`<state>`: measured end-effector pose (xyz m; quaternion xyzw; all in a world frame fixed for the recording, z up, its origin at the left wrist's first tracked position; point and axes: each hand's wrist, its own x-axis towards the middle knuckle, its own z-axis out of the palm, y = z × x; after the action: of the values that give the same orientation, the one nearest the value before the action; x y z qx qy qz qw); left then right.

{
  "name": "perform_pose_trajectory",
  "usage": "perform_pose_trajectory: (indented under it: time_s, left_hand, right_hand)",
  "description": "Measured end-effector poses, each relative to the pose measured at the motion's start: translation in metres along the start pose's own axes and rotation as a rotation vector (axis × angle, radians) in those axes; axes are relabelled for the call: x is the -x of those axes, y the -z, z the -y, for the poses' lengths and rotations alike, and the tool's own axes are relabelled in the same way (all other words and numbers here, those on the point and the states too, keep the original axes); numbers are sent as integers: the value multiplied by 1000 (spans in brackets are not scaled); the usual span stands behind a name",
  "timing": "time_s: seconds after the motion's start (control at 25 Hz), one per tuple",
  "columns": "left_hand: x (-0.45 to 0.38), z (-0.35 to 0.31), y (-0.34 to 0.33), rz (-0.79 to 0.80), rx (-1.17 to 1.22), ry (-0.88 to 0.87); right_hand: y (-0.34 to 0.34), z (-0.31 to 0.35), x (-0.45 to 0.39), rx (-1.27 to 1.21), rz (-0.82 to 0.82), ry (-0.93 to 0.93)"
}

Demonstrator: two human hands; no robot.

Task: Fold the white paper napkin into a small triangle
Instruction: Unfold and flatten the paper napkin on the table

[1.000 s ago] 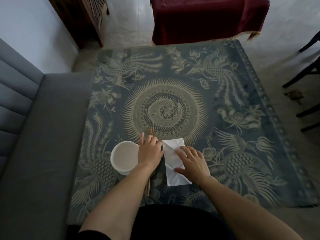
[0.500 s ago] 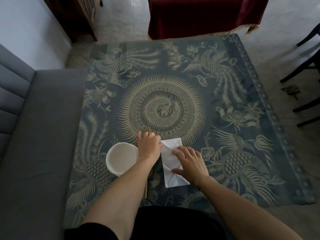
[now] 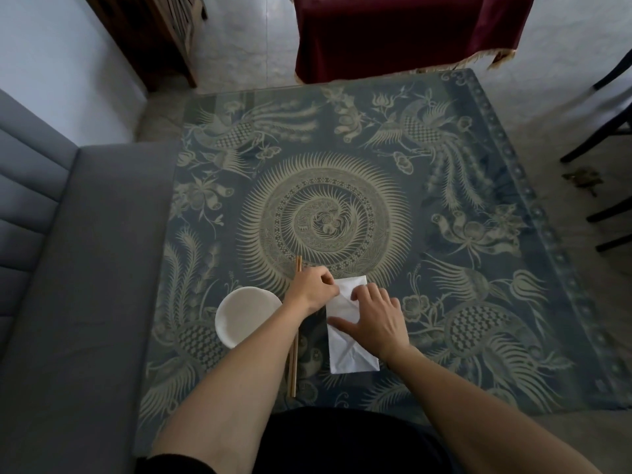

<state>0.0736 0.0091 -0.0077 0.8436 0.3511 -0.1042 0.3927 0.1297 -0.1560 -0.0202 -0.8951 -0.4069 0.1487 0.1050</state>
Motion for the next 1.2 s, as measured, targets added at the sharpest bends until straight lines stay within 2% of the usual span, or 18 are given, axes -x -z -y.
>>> perform_pose_trajectory:
  time_s: [0.12, 0.28, 0.44, 0.56, 0.64, 0.72, 0.8, 0.88, 1.2]
  left_hand:
    - [1, -9, 3, 99, 223, 110]
    - [7, -18, 3, 129, 489, 215]
    - [13, -23, 0, 171, 680, 206]
    - [16, -23, -6, 209, 702, 175]
    - [18, -22, -10, 165, 554, 112]
    - [20, -19, -15, 111, 189, -28]
    - [23, -15, -21, 156, -276, -204]
    - [25, -6, -29, 193, -564, -349]
    - [32, 1, -61, 122, -723, -373]
  right_hand:
    - [2, 18, -5, -57, -14, -96]
    - [5, 25, -5, -86, -20, -197]
    - [10, 15, -1, -153, -64, -227]
    - [15, 4, -1, -173, -82, -252]
    - [19, -5, -5, -227, -81, -321]
    - [25, -17, -9, -280, -57, -392]
    - [32, -32, -12, -274, -28, -392]
    - [39, -44, -14, -241, -13, -355]
    - [51, -89, -17, -159, 63, -348]
